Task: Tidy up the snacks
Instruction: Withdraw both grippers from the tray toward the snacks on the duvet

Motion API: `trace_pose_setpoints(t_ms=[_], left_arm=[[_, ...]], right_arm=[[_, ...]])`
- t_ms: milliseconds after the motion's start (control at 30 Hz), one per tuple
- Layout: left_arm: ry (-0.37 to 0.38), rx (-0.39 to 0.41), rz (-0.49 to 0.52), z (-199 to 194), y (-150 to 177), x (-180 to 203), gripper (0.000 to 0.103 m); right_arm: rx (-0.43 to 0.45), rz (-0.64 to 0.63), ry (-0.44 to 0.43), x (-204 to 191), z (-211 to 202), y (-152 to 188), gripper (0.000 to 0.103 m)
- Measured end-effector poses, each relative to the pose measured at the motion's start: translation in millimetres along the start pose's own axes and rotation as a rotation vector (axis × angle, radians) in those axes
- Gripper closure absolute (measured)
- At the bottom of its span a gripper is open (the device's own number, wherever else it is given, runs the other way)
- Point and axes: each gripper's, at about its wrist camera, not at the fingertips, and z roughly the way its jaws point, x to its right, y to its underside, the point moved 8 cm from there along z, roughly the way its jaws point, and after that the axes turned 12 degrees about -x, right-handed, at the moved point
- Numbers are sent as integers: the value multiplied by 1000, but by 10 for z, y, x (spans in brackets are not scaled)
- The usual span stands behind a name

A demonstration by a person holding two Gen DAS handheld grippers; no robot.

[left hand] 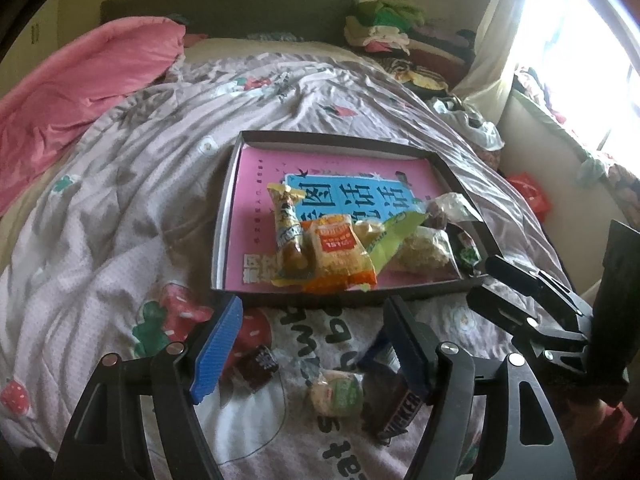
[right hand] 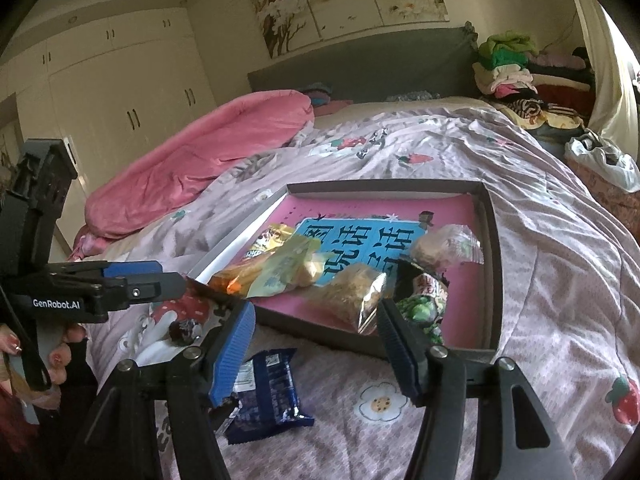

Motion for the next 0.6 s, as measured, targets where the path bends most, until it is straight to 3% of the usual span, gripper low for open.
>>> trace_pose_setpoints(t_ms=[600], left_arm=[[8, -20, 12, 49, 131, -80, 28]], right_arm=[[-57, -36, -27, -267, 98, 105, 40]])
